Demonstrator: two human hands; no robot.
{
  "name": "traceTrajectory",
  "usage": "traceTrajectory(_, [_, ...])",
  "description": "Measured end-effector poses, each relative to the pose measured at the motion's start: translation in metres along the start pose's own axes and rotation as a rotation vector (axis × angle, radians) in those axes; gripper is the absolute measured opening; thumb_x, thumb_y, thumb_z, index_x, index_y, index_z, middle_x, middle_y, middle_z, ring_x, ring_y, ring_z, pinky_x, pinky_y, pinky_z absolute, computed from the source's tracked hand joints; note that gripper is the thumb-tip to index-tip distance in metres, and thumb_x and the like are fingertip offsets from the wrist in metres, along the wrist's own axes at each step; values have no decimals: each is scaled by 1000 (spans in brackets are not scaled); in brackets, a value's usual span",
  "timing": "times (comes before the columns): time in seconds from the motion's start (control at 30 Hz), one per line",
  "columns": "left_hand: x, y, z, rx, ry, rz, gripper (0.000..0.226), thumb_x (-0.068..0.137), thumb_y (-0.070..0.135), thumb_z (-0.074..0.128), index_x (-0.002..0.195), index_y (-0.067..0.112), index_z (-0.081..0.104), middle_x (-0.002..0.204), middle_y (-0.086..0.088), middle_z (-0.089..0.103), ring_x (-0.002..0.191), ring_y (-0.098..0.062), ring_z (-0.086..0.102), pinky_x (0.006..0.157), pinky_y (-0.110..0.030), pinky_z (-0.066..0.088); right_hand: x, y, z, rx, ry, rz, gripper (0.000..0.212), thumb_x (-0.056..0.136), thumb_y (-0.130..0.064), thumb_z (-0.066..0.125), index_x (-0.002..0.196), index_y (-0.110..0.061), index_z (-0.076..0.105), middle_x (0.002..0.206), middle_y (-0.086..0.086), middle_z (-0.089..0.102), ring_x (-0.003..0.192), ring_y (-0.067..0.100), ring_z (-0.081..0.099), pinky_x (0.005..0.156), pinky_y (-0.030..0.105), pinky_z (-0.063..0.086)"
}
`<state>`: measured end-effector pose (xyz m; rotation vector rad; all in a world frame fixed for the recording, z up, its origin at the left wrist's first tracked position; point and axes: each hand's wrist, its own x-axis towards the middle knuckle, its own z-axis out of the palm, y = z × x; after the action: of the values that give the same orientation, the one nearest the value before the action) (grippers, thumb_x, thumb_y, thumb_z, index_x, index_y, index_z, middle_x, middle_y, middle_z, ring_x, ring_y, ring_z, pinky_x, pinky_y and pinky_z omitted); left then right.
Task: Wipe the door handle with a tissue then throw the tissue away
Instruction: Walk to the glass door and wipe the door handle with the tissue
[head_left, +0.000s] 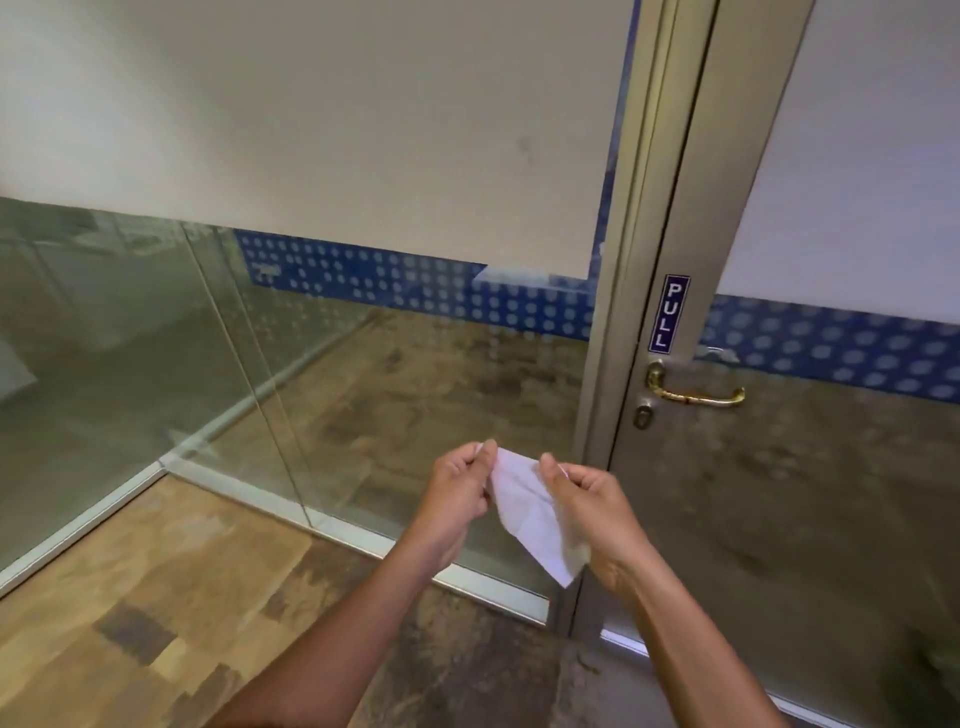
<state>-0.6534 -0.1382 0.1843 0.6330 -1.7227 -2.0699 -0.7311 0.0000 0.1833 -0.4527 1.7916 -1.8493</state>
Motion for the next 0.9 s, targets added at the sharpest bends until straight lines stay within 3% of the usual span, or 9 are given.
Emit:
traceTrajectory(0.13, [29,-3,18,96,-83,49,31,106,29,50,86,10,65,76,-9,70,69,-19,63,59,-26,49,8,-4,-13,22,107,29,43,92,-39,66,85,2,74,79,12,70,70,20,60,69,33,45])
traceTrajectory(0.23, [45,-1,24,184,-160,115,30,105,26,53,79,11,59,68,-3,60,64,-16,54,61,-30,42,14,-3,-22,97,168,57,31,90,-32,71,89,-2,75,90,19,75,78,28,69,79,46,55])
traceTrajectory(0.33, [67,-1,23,253,-268,140,35,102,22,58,79,-3,58,71,-10,56,69,-18,50,65,-32,37,21,-2,-28,197,200,90,32,87,-31,74,99,-1,74,105,26,74,92,36,72,91,57,53])
traceTrajectory(0.4, [81,-3,23,302,-301,142,33,100,22,62,74,1,60,70,-11,55,70,-18,47,64,-31,34,24,0,-30,234,256,109,41,89,-37,71,105,1,71,108,24,74,94,35,70,89,53,53])
traceTrajectory(0.5, [104,-6,29,399,-317,175,31,98,21,66,68,17,60,66,-1,56,65,-14,46,63,-29,33,29,5,-32,205,351,116,36,91,-48,64,92,-14,75,89,10,77,80,25,72,71,35,50])
traceTrajectory(0.57, [117,-7,37,450,-341,198,27,97,21,67,70,18,63,67,0,55,65,-12,45,61,-29,33,29,8,-36,223,392,137,37,92,-52,60,88,-18,74,80,2,76,74,18,74,63,29,53])
traceTrajectory(0.67, [134,-8,54,504,-375,224,16,96,22,68,86,10,70,74,-9,63,69,-13,52,63,-27,38,28,6,-46,295,473,169,43,92,-50,61,106,-11,72,98,13,78,95,29,75,82,45,61])
traceTrajectory(0.77, [147,-5,75,540,-446,251,19,97,28,65,100,10,69,80,-9,65,74,-16,59,71,-29,45,22,3,-63,277,569,118,32,91,-43,65,105,-15,71,101,14,76,96,28,73,87,45,58])
traceTrajectory(0.9, [156,1,100,567,-679,188,30,96,45,62,112,19,68,90,0,75,79,-11,69,73,-30,54,15,-2,-89,219,569,25,22,99,-22,57,100,-16,77,93,6,79,79,15,74,65,30,59])
